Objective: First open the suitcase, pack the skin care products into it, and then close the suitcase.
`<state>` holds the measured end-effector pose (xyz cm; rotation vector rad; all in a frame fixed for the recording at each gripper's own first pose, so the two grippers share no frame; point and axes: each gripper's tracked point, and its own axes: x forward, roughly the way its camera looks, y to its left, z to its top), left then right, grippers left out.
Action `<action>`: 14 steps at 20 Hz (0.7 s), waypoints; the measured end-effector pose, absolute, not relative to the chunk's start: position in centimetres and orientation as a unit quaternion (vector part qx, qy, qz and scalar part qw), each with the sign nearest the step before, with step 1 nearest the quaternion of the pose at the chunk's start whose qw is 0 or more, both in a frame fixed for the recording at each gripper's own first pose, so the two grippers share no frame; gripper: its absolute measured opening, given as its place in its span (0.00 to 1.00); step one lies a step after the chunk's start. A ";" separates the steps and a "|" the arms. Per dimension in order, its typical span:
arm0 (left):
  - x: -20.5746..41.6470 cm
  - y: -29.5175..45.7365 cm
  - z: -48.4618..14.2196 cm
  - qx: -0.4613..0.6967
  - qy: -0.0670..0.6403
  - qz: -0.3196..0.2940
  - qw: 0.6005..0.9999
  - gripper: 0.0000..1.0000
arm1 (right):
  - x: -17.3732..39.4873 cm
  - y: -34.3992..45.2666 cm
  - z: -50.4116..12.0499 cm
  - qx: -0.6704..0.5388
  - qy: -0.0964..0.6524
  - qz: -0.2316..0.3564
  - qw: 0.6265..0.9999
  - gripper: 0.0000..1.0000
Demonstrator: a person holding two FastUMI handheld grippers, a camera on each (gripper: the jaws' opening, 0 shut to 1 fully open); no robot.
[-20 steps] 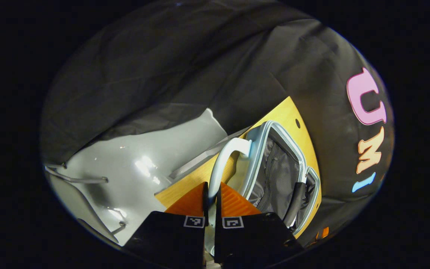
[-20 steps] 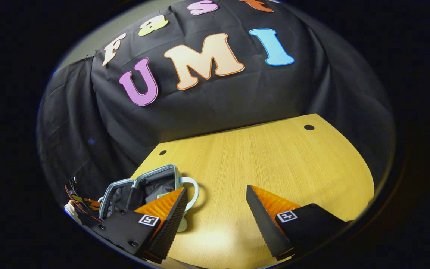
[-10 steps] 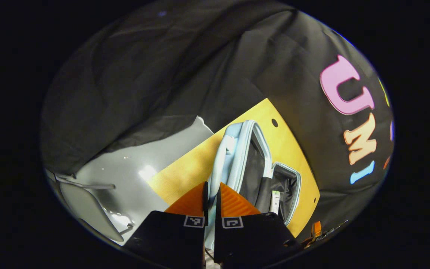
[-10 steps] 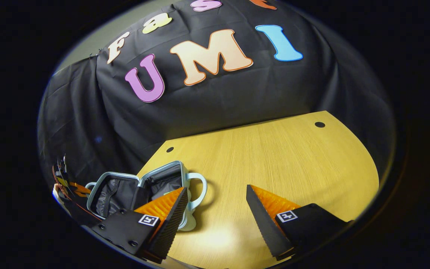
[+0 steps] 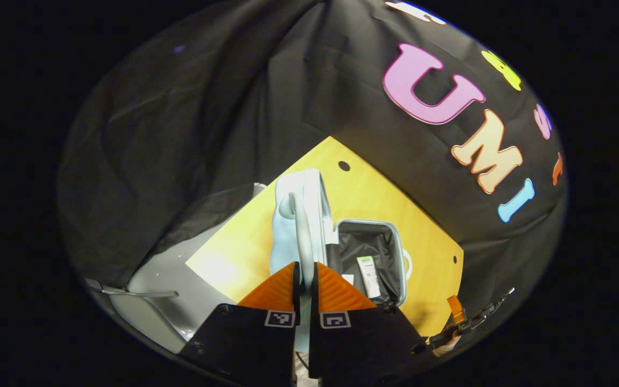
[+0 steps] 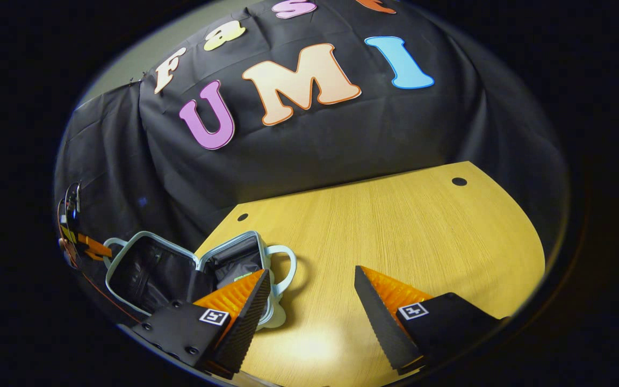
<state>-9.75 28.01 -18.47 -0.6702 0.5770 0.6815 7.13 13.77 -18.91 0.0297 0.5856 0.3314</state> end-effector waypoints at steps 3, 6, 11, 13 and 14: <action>-6.5 25.2 -16.7 -0.304 0.264 0.290 0.868 0.03 | 7.1 12.9 -18.8 0.024 0.291 0.164 0.942 0.98; -3.1 22.4 -15.3 -0.292 0.256 0.250 0.887 0.03 | 7.5 11.6 -18.1 0.033 0.286 0.159 0.944 0.98; 2.8 20.1 -14.8 -0.298 0.237 0.205 0.902 0.03 | 8.4 9.8 -16.4 0.048 0.268 0.149 0.951 0.98; 5.5 18.4 -14.8 -0.317 0.228 0.179 0.903 0.04 | 8.6 9.2 -15.9 0.049 0.261 0.145 0.953 0.98; 6.8 17.3 -15.0 -0.325 0.227 0.162 0.903 0.03 | 8.6 8.9 -15.6 0.048 0.258 0.143 0.954 0.98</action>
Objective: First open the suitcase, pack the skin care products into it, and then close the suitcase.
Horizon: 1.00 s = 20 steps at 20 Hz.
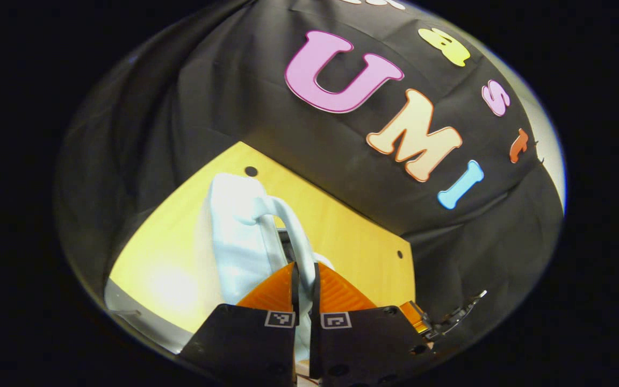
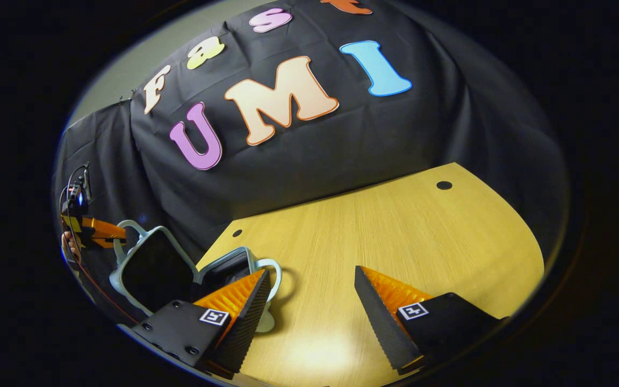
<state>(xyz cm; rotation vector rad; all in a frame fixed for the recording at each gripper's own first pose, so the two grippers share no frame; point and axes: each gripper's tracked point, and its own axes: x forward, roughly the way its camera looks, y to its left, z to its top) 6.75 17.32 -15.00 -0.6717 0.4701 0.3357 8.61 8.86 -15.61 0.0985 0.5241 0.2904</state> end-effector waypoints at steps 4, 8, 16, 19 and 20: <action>12.3 13.1 -17.6 -0.360 0.244 0.106 0.894 0.04 | 8.7 7.2 -14.6 0.048 0.249 0.130 0.959 0.98; 17.8 10.8 -21.7 -0.377 0.276 0.107 0.878 0.04 | 8.7 5.8 -14.0 0.050 0.243 0.115 0.962 0.98; 23.0 8.2 -32.5 -0.311 0.395 0.162 0.849 0.05 | 8.6 3.5 -13.5 0.041 0.242 0.091 0.965 0.98; 23.3 8.1 -34.3 -0.306 0.417 0.172 0.839 0.05 | 8.3 2.7 -13.6 0.033 0.244 0.082 0.966 0.98; 23.3 8.1 -34.5 -0.308 0.419 0.173 0.837 0.06 | 8.3 2.5 -13.6 0.031 0.244 0.080 0.966 0.98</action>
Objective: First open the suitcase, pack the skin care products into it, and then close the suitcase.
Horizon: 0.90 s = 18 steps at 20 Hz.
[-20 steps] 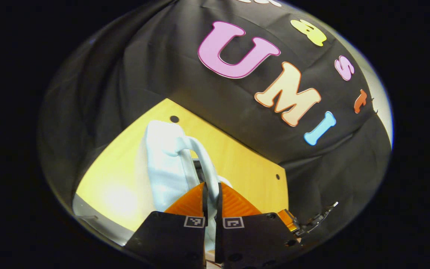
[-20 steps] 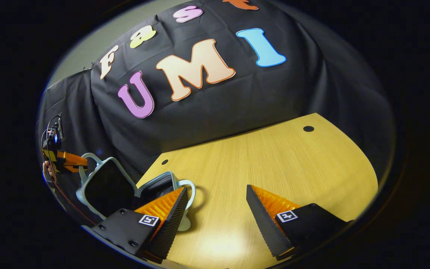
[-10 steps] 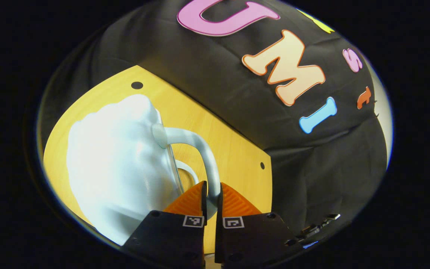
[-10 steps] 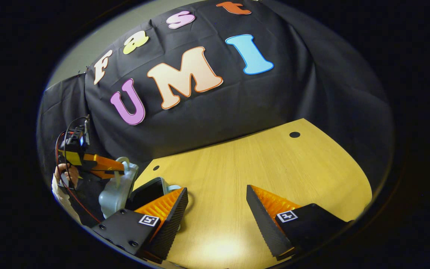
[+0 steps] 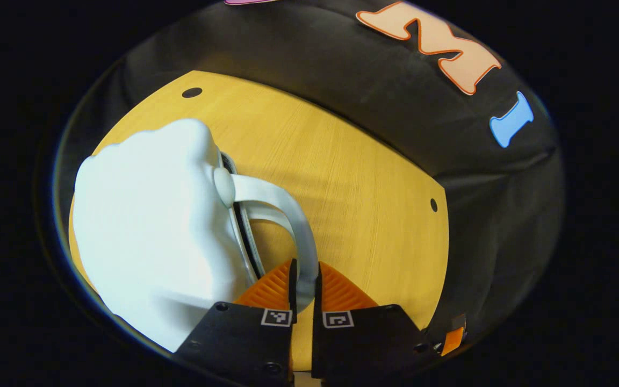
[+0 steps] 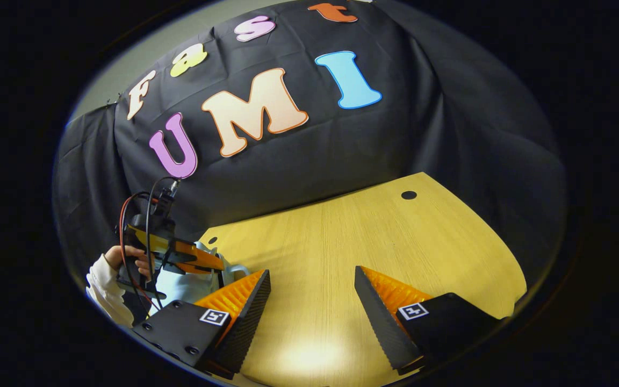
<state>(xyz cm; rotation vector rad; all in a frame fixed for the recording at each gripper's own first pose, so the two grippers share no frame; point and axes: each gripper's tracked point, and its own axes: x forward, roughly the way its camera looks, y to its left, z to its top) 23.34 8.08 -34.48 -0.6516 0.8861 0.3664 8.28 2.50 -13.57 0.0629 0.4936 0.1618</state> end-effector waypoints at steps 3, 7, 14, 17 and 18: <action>23.3 8.1 -34.8 -0.328 0.421 0.180 0.826 0.18 | 8.3 2.2 -13.1 0.034 0.240 0.076 0.967 0.98; 22.4 7.0 -33.0 -0.331 0.403 0.181 0.834 0.43 | 8.7 2.8 -12.3 0.048 0.230 0.084 0.968 0.98; 18.6 4.5 -29.3 -0.218 0.372 0.180 0.884 0.96 | 9.4 4.8 -11.1 0.053 0.223 0.118 0.966 0.98; 16.9 2.2 -28.8 -0.211 0.367 0.163 0.891 0.96 | 9.1 5.1 -10.3 0.050 0.217 0.126 0.967 0.98; 16.4 1.7 -28.5 -0.204 0.357 0.160 0.897 0.96 | 9.0 5.1 -9.9 0.047 0.214 0.128 0.967 0.98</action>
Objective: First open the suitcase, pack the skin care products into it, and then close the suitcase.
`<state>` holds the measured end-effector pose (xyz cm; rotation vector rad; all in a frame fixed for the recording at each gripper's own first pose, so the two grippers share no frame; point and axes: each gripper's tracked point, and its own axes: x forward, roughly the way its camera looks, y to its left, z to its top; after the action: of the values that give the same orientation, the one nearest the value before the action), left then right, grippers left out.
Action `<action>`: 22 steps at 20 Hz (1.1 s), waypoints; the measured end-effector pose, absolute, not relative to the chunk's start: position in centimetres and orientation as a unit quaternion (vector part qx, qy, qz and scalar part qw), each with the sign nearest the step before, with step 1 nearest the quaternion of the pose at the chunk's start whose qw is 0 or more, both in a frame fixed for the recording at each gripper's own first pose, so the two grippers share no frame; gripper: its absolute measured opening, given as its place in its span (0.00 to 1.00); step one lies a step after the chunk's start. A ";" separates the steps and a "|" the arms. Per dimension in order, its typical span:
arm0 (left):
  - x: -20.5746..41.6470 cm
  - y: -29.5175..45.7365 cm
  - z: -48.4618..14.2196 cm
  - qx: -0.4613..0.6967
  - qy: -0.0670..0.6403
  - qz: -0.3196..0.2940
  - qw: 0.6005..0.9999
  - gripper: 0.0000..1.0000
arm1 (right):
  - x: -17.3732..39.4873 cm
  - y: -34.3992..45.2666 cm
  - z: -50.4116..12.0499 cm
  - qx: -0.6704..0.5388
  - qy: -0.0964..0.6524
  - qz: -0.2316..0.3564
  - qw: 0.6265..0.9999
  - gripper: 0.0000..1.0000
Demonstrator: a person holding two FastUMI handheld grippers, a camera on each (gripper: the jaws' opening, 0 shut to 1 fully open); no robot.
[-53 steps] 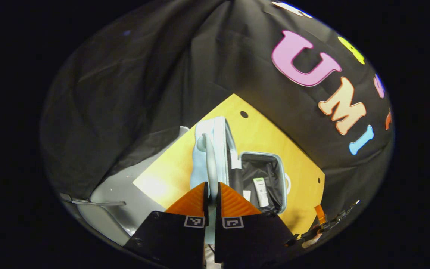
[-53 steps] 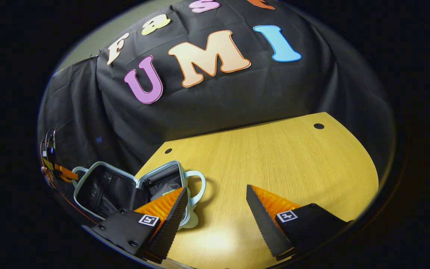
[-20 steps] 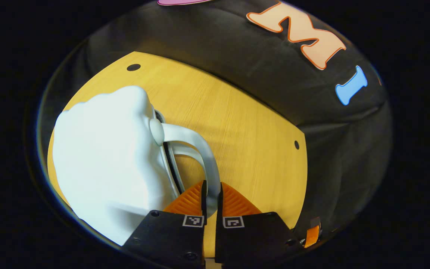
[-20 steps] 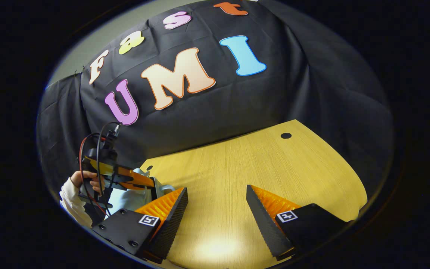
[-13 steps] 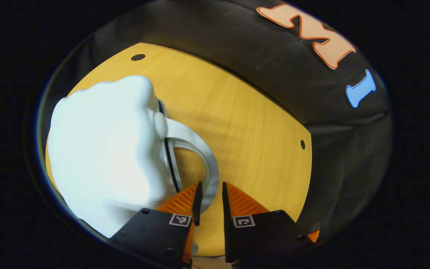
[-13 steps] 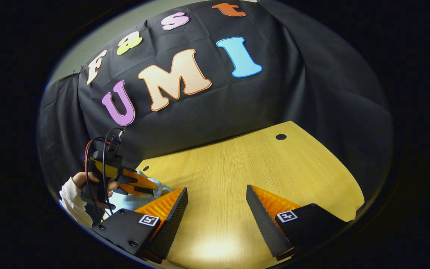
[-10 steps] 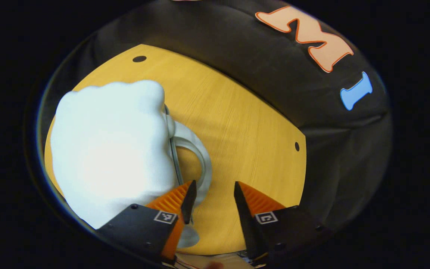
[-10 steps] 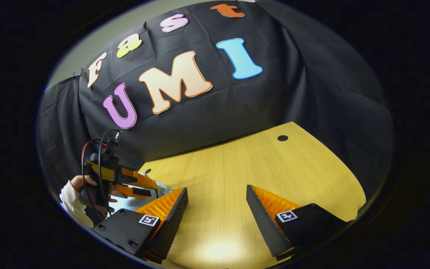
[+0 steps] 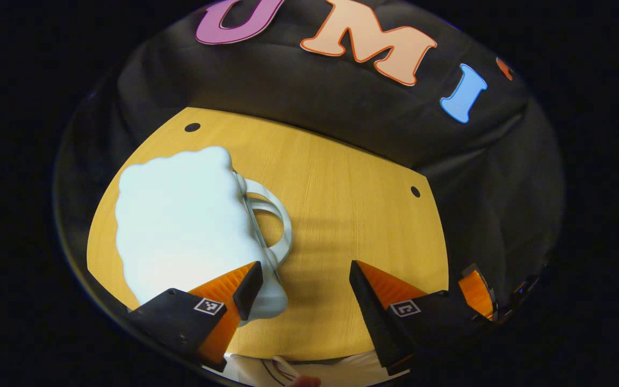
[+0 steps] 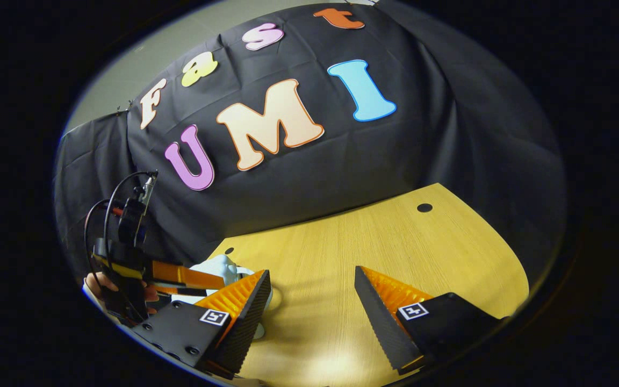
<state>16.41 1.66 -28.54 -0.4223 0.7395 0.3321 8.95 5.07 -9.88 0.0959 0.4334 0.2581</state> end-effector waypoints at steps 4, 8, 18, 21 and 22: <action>15.2 -0.4 -27.7 -0.198 0.320 0.144 0.915 0.96 | 8.4 4.9 -8.6 0.046 0.203 0.129 0.970 0.98; 14.6 -0.5 -28.0 -0.191 0.318 0.146 0.917 0.96 | 7.9 4.3 -8.2 0.045 0.198 0.123 0.971 0.98; 13.8 -0.5 -27.9 -0.177 0.337 0.134 0.915 0.95 | 7.4 4.4 -8.0 0.047 0.193 0.107 0.974 0.98; 13.9 -0.5 -28.0 -0.171 0.344 0.124 0.915 0.95 | 7.2 4.4 -8.1 0.048 0.192 0.097 0.975 0.98; 13.9 -0.6 -27.9 -0.168 0.346 0.119 0.915 0.95 | 7.1 4.4 -8.1 0.047 0.192 0.093 0.976 0.98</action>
<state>13.87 -0.62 -27.93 -0.3466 0.7125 0.2455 7.12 4.43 -8.09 0.0956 0.3871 0.1867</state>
